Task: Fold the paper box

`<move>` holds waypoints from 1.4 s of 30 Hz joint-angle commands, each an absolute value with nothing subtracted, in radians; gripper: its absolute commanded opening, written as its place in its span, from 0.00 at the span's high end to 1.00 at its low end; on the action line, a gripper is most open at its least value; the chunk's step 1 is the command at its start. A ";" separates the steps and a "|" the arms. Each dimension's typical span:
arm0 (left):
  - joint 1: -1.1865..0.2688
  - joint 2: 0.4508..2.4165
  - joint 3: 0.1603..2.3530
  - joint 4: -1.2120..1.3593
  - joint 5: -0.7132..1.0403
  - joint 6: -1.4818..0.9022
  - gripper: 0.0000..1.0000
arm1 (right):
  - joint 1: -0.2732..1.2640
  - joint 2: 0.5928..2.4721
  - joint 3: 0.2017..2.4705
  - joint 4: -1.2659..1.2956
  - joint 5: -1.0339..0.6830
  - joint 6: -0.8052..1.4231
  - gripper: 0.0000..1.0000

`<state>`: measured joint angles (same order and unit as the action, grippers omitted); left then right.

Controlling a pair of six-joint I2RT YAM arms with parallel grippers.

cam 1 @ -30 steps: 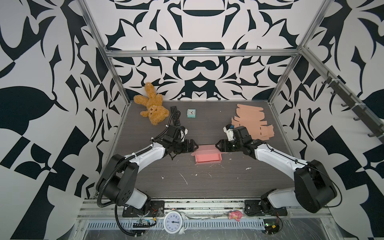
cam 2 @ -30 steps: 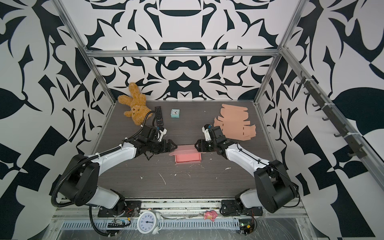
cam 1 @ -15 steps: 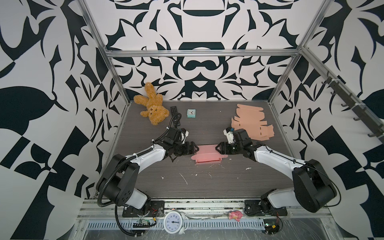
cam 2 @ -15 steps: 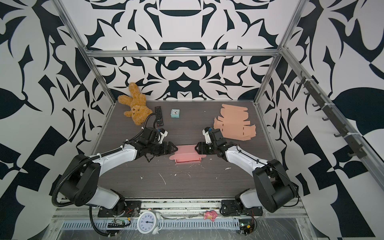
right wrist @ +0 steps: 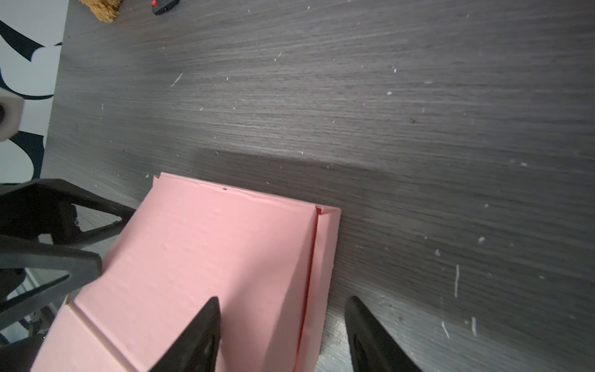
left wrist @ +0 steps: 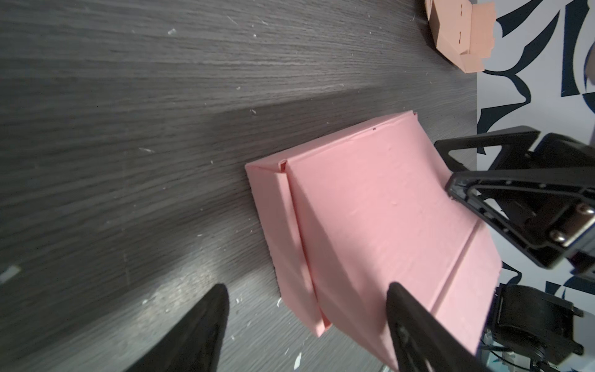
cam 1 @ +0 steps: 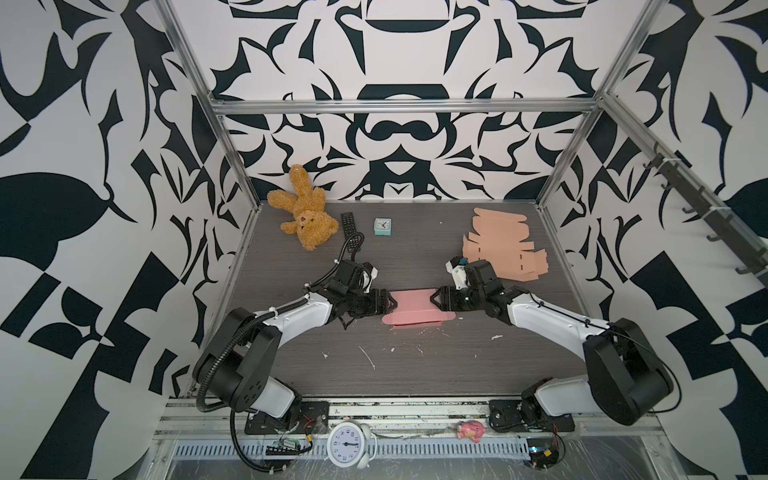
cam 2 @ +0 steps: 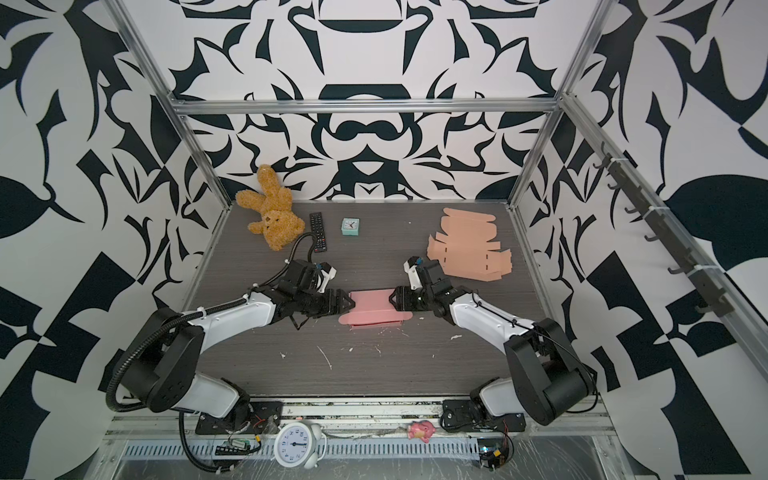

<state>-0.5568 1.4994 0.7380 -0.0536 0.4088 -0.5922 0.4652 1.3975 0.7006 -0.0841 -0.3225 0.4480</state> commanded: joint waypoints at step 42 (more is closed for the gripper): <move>-0.568 1.590 0.671 0.052 0.430 -0.617 0.36 | 0.517 1.434 0.635 -0.029 -0.295 0.483 0.39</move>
